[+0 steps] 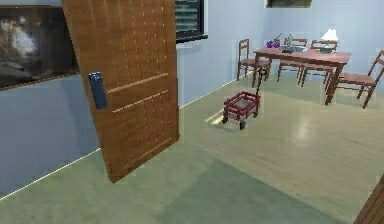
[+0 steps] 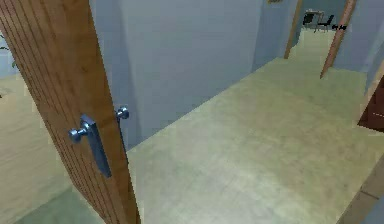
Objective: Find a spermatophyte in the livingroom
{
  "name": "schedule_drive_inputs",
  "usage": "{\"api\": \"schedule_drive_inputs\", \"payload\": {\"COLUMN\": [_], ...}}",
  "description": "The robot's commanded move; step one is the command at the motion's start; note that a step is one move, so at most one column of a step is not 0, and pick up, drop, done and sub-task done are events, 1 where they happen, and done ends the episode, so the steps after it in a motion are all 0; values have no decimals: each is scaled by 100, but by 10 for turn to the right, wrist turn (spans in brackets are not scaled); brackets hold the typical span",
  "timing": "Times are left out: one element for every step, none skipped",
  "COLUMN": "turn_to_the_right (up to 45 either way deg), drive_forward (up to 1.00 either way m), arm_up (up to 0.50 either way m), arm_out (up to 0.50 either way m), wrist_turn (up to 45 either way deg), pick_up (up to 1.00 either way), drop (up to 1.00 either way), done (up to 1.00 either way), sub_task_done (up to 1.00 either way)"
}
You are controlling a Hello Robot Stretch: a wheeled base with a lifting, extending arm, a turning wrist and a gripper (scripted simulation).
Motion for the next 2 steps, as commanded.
{"api": "schedule_drive_inputs", "payload": {"turn_to_the_right": [0, 330], "drive_forward": [35, 0], "arm_up": [0, 0], "arm_out": [0, 0], "wrist_turn": [0, 0], "pick_up": [0, 0], "drop": [0, 0], "done": [0, 0], "sub_task_done": [0, 0]}}
